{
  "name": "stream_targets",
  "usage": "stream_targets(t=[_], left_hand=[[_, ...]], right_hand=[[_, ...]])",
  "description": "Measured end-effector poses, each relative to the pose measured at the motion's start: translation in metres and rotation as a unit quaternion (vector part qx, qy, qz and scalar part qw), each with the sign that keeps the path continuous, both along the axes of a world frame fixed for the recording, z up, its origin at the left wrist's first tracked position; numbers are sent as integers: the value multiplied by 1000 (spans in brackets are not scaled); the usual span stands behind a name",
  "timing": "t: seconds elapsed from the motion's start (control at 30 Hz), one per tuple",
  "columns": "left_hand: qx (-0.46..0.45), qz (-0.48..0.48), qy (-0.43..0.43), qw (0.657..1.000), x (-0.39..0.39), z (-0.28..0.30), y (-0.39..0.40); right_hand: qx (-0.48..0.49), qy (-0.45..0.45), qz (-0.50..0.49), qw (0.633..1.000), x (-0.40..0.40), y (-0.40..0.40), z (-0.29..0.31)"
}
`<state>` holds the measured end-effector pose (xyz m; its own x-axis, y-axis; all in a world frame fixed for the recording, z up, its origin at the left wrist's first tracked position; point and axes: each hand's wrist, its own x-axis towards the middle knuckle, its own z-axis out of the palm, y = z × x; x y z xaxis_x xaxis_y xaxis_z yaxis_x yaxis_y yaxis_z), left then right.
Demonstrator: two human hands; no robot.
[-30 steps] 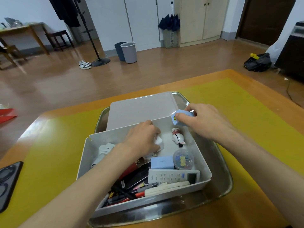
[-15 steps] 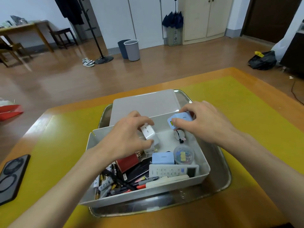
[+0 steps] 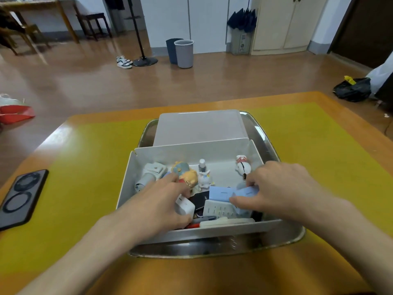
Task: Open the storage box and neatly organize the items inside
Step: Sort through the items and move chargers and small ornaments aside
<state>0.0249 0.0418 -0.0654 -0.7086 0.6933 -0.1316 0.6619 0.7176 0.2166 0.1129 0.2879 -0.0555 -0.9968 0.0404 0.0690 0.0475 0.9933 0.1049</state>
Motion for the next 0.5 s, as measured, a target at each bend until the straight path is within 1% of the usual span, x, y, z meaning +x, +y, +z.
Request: stream_targets(t=[0.27, 0.37, 0.5], left_hand=[[-23, -5, 55, 998, 1, -1, -1], [-16, -6, 46, 999, -1, 1, -1], [12, -6, 64, 998, -8, 9, -3]], right_hand=[[15, -33, 11, 999, 8, -17, -10], [-4, -30, 10, 999, 9, -14, -11], [-51, -18, -3, 999, 1, -5, -4]])
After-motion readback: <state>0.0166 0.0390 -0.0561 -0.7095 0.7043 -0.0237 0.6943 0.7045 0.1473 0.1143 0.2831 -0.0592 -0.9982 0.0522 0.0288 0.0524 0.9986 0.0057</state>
